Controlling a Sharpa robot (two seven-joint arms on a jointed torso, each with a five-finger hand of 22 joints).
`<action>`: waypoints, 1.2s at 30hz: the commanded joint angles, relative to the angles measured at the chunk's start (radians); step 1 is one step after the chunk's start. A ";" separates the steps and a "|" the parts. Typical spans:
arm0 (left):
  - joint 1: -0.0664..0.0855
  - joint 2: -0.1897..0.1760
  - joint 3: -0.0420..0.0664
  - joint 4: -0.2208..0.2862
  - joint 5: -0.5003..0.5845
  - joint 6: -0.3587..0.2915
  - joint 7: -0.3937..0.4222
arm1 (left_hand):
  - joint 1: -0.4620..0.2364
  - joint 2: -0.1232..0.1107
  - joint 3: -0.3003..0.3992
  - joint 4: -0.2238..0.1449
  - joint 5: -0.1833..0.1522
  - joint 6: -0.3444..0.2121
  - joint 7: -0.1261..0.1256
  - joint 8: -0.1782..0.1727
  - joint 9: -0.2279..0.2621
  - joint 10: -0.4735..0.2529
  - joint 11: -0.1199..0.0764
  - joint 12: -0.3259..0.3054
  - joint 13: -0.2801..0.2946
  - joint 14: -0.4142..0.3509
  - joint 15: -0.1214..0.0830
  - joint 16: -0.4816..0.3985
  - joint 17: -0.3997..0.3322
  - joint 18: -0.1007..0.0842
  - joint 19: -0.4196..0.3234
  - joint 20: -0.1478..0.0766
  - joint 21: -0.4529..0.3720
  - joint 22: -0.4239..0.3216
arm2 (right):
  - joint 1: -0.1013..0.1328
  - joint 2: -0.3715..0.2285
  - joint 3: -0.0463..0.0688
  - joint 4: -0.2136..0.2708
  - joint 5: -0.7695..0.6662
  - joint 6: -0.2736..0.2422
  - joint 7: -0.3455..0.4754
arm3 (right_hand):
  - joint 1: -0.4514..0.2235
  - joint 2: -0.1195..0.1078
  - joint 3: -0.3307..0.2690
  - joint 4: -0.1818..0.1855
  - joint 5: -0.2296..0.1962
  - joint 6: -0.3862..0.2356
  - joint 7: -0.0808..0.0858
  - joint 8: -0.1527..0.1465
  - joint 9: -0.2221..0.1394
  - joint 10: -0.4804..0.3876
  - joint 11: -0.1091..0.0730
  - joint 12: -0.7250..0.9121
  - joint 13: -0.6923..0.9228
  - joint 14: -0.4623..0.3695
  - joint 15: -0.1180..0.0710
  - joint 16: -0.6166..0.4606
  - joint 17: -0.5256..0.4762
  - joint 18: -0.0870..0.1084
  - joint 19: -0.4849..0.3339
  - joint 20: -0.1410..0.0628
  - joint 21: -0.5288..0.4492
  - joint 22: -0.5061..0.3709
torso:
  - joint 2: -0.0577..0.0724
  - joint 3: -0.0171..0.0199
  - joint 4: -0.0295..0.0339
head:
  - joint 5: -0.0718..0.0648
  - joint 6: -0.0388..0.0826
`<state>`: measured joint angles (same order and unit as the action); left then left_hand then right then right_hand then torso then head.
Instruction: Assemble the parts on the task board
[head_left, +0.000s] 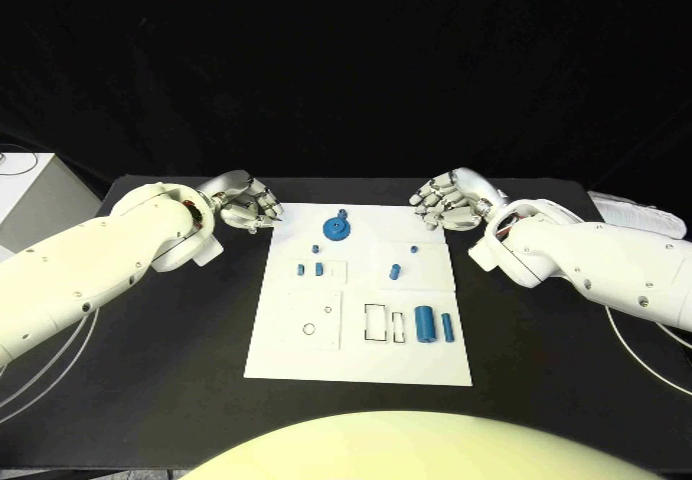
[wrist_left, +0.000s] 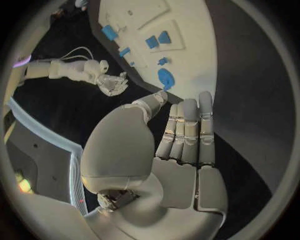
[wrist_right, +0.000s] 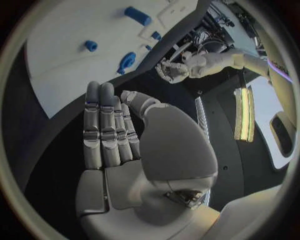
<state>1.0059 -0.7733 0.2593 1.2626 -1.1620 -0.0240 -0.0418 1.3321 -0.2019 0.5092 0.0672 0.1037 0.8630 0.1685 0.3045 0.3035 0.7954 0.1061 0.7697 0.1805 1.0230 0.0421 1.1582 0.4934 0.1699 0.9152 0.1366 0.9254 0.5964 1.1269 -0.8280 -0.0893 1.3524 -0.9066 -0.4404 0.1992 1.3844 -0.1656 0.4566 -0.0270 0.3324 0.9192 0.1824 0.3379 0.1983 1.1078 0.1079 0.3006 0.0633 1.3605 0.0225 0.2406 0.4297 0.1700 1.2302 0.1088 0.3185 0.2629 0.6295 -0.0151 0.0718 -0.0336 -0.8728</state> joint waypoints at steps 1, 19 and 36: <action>-0.014 -0.021 0.003 0.028 0.429 0.059 0.129 | -0.011 -0.010 -0.048 0.030 -0.041 -0.019 0.004 -0.009 0.000 -0.002 0.007 -0.022 -0.017 -0.004 0.006 -0.019 -0.009 0.015 0.019 0.010 -0.055 -0.042 | 0.001 -0.003 0.000 0.010 -0.333 0.129 -0.142 | -0.017 0.006 -0.008 0.003 -0.033 0.021 -0.010 -0.015 -0.005 0.030 -0.014 -0.028 0.002 0.075 -0.019 0.052 0.041 0.008 0.043 -0.017 0.067 0.043 | -0.002 -0.0002 -0.0018 | -0.007 0.000; -0.108 -0.113 0.049 0.166 0.936 0.135 0.266 | 0.092 0.019 -0.121 0.114 -0.033 0.023 0.013 -0.020 -0.007 0.142 0.031 -0.353 -0.116 -0.067 0.044 -0.515 -0.159 0.013 0.065 0.053 -0.502 -0.359 | 0.003 0.012 0.000 0.058 -0.769 0.215 -0.376 | -0.076 -0.090 0.069 0.083 -0.100 0.047 -0.020 -0.100 0.008 0.077 -0.019 -0.216 0.007 0.121 -0.030 0.556 0.413 -0.016 0.157 -0.026 0.420 0.361 | -0.002 0.0003 0.0052 | -0.013 0.007; -0.114 -0.113 0.053 0.176 0.952 0.150 0.269 | 0.107 0.021 -0.116 0.107 -0.033 0.029 0.018 -0.026 -0.010 0.163 0.033 -0.399 -0.116 -0.046 0.044 -0.553 -0.152 0.013 0.090 0.051 -0.529 -0.381 | -0.006 0.029 -0.009 0.075 -0.785 0.256 -0.386 | -0.060 -0.091 0.085 0.094 -0.086 0.062 -0.018 -0.102 0.024 0.092 -0.018 -0.225 0.011 0.130 -0.028 0.748 0.555 -0.045 0.192 -0.024 0.610 0.570 | -0.002 0.0016 0.0061 | -0.015 0.004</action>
<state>0.8928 -0.8881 0.3109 1.4363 -0.2366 0.0965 0.2096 1.4284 -0.1823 0.3880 0.1766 0.0659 0.8864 0.1837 0.2820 0.2947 0.9548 0.1394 0.3762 0.0645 0.9687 0.0860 0.6111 0.3406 0.1692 0.9972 0.1861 0.4014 0.2166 1.1232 -0.8004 -0.0976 1.4266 -1.6683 -0.2166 -0.1774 1.3162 -0.2554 0.5366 0.0665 0.2422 0.9729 0.1644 0.2395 0.2214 1.1935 0.0900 0.0790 0.0735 1.4666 -0.0109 0.9846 0.9814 0.1383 1.4150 0.0841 0.9246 0.8289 0.6280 -0.0129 0.0780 -0.0483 -0.8688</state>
